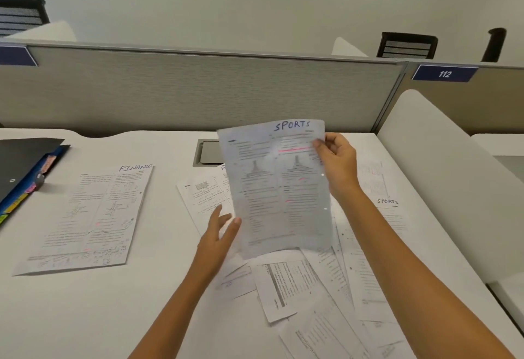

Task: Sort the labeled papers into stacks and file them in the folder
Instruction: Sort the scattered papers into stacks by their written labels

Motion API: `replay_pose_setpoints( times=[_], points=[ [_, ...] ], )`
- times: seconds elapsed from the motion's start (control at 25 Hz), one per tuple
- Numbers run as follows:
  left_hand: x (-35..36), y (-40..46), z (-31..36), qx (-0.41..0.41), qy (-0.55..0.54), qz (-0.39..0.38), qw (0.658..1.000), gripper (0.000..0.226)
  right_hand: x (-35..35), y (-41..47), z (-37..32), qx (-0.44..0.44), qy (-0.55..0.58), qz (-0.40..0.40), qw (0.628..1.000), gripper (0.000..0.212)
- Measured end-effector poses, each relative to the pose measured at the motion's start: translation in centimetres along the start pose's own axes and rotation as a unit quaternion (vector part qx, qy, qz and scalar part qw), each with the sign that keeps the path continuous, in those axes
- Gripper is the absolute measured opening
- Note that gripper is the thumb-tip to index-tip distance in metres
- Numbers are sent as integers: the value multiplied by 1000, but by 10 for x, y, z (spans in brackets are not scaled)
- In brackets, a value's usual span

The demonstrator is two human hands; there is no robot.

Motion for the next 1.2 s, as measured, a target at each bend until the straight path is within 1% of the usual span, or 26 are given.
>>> replay_pose_setpoints(
  times=[0.04,0.08,0.12,0.24,0.32,0.36,0.4,0.48,0.52,0.56,0.6,0.68,0.76,0.92,1.04,1.12,1.2],
  points=[
    [0,1,6,3,-68,-10,998,65,6,-4,3,10,11,-5,1000,4],
    [-1,3,10,5,-114,-8,993,55,10,-7,7,22,14,-9,1000,3],
    [-4,5,10,7,-137,4,991,46,13,-11,14,36,14,-14,999,4],
    [-12,8,-6,0,-126,44,991,26,11,-21,40,80,-36,-18,996,11],
    [-14,10,-25,-15,-105,56,993,19,-3,-29,67,114,-136,-28,984,23],
    [-14,10,-35,-27,-100,61,993,18,-13,-35,82,129,-217,-39,967,33],
    [-14,10,-45,-40,-96,62,993,18,-25,-41,98,141,-315,-48,937,44],
    [-13,8,-61,-62,-82,50,993,21,-53,-55,127,175,-501,-57,846,61],
    [-12,7,-66,-68,-74,40,994,24,-65,-62,138,196,-558,-62,804,68],
    [-12,6,-68,-69,-68,31,995,28,-73,-69,148,216,-587,-71,777,73],
    [-12,5,-67,-66,-63,23,996,34,-79,-75,154,235,-594,-78,766,75],
    [-14,5,-66,-62,-55,11,997,47,-83,-81,162,255,-586,-75,765,72],
    [-14,5,-66,-61,-48,8,997,55,-83,-83,163,253,-585,-64,768,68],
    [-15,3,-69,-63,-44,8,997,55,-84,-81,160,248,-580,-51,774,61],
    [-15,3,-67,-61,-45,1,997,55,-87,-82,157,224,-607,-37,762,49],
    [-14,2,-66,-61,-44,1,997,54,-85,-83,155,219,-613,-38,758,50],
    [-15,1,-65,-62,-42,2,997,53,-82,-84,154,218,-622,-46,751,55]
  ],
)
Point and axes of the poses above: each hand's wrist, its own y-axis towards the middle knuckle, its own x-axis out of the palm, z = x × y, the point moved 5 cm from there along y, towards the middle knuckle, and after that the axes turned 3 degrees about -y, right-handed, at the moved point
